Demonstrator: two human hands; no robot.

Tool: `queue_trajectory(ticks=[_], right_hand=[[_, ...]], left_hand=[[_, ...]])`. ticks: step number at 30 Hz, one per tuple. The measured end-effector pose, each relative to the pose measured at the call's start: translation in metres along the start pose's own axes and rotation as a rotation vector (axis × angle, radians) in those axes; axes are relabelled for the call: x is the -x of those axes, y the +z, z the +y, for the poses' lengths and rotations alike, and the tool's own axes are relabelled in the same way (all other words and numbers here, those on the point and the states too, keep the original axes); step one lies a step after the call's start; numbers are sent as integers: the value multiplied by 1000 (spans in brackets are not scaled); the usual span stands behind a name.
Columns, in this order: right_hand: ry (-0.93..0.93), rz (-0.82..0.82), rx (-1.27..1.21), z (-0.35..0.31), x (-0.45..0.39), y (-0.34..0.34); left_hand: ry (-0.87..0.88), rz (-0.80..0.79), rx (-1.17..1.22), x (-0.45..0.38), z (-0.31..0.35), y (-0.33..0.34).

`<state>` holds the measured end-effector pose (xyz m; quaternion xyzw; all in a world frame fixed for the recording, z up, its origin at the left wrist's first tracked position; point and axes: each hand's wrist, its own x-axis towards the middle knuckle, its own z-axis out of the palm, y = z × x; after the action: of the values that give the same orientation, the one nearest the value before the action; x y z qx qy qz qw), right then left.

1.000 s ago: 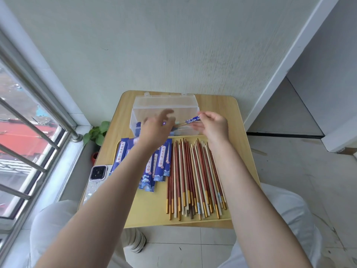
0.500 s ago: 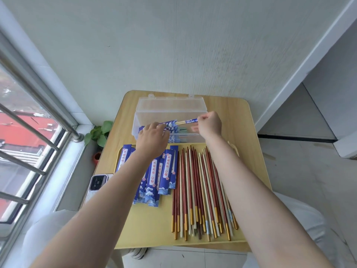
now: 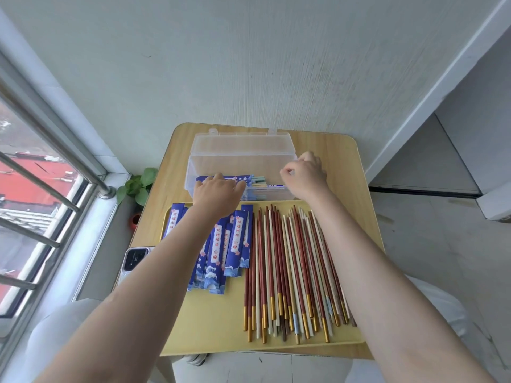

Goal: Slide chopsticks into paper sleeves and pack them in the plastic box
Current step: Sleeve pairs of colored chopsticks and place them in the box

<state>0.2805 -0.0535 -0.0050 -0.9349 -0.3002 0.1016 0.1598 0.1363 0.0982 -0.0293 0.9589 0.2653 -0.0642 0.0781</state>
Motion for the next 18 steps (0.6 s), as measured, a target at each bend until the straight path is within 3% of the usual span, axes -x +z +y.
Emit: queue_trajectory(ticks=[2, 4, 6, 8, 10, 12, 15, 18], right_hand=[[6, -75, 21, 0, 1, 0], [0, -26, -38, 0, 5, 0], [-15, 147, -129, -1, 15, 1], [-52, 373, -219, -6, 31, 4], [-112, 440, -299, -16, 52, 8], [-131, 216, -338, -29, 73, 15], [-96, -183, -148, -44, 95, 41], [-39, -263, 22, -56, 113, 70]], left_hand=[[-20, -19, 32, -3, 0, -1], [-25, 0, 66, 1, 2, -4], [-47, 138, 205, 10, 6, -10], [-57, 379, 334, 25, 10, -13], [-103, 468, 437, 42, 14, -15], [-208, 312, 459, 58, 16, -9], [-247, -28, 287, 79, 15, 8], [-245, -111, 271, 101, 11, 25]])
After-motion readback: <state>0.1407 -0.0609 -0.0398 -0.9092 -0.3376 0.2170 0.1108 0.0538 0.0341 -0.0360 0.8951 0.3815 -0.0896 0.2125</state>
